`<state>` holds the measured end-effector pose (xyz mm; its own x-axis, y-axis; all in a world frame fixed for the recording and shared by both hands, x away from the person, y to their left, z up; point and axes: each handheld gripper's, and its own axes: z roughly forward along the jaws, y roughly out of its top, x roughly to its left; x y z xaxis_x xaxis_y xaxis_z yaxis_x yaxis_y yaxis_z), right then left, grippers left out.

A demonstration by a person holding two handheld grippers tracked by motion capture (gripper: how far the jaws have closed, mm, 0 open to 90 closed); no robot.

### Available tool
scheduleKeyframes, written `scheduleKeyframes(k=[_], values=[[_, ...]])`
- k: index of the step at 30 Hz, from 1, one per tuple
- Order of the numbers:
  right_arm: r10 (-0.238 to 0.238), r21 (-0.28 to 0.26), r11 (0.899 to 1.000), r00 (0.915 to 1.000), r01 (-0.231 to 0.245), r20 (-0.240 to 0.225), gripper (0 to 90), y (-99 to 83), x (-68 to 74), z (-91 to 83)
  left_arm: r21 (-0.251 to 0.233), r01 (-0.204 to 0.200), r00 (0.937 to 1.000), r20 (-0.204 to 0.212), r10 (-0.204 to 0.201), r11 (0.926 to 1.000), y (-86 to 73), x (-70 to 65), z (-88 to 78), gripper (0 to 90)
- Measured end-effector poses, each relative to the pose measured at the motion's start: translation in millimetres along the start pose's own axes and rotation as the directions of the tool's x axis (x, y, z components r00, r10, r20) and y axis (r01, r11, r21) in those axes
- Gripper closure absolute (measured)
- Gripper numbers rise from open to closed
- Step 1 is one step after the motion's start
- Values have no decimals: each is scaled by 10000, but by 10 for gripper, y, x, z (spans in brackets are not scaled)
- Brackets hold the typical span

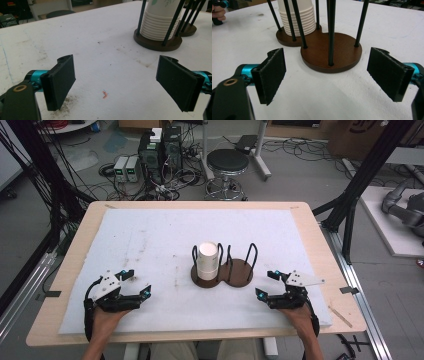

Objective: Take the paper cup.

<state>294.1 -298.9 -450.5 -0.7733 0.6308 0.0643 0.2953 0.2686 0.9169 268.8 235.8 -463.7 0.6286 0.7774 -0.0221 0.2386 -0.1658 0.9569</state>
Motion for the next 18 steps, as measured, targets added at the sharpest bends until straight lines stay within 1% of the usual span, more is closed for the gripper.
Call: scheduleKeyframes(k=[3, 4, 8, 10, 12, 16, 18], values=[[15, 13, 10000, 10000, -15, -58, 157, -1, 4, -4, 11, 9, 10000, -26, -9, 10000, 1, -5, 2, 156], [-28, -29, 10000, 10000, 28, -83, 157, 0, 5, -1, 40, -76, 10000, -44, 76, 10000, 1, -12, 4, 155], [-162, 14, 9999, 9996, 163, -243, 157, -1, 14, -2, 5, -124, 9999, -59, 124, 9999, 1, -20, 7, 156], [-219, 45, 9997, 9997, 219, -114, 158, 2, 12, 3, -26, -112, 9999, -92, 111, 9999, -2, -22, -2, 156], [-225, 96, 9997, 9996, 227, -159, 157, 3, 14, 7, -56, -131, 9999, -111, 131, 9999, -2, -23, -5, 156], [-260, 61, 9996, 9996, 260, -121, 157, 3, 18, 1, 116, -49, 10000, -43, 49, 9999, 5, -15, 14, 156], [-126, 37, 9999, 9998, 127, -177, 157, 3, 8, -2, 133, -48, 10000, -28, 48, 9999, 6, -11, 14, 155]])
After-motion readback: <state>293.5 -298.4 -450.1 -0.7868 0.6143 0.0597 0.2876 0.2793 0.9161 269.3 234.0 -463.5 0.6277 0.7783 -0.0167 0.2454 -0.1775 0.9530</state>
